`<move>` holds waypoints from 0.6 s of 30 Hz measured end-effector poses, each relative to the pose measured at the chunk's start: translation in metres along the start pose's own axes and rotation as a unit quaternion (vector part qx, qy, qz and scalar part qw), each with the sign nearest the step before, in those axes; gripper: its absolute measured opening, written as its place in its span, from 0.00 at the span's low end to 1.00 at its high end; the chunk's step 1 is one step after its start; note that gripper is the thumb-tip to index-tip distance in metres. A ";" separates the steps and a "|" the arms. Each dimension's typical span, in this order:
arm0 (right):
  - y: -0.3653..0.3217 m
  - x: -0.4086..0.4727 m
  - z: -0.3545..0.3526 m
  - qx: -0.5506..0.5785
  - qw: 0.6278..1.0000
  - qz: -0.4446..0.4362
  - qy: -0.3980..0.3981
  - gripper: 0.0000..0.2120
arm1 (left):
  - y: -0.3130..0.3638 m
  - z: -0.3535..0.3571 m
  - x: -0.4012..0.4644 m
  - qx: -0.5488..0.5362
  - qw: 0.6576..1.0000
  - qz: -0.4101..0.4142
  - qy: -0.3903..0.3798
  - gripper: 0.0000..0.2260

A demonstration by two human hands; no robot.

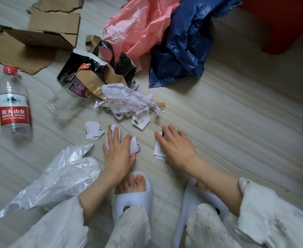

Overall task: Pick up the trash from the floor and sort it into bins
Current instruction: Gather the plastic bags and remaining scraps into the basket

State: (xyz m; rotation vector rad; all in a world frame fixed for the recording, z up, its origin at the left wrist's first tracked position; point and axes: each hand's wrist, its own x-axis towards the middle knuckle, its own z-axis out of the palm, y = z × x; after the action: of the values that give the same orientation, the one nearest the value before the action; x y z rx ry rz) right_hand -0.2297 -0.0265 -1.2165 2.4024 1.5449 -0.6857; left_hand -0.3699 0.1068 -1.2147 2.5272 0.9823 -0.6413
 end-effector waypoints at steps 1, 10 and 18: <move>-0.001 0.000 0.000 0.004 1.000 0.000 -0.012 0.45 | -0.002 -0.001 0.001 -0.001 1.000 0.010 0.004 0.21; -0.002 -0.017 0.006 0.055 0.998 0.007 0.014 0.22 | 0.009 -0.001 -0.003 0.022 0.993 0.100 0.050 0.20; -0.004 -0.015 -0.001 0.067 0.996 0.035 -0.051 0.15 | 0.012 -0.008 -0.004 0.005 0.992 0.112 0.056 0.22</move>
State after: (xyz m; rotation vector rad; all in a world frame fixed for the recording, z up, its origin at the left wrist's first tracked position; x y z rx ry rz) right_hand -0.2375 -0.0361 -1.2079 2.4602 1.4092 -0.9094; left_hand -0.3618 0.1002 -1.2039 2.6555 0.7171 -0.4450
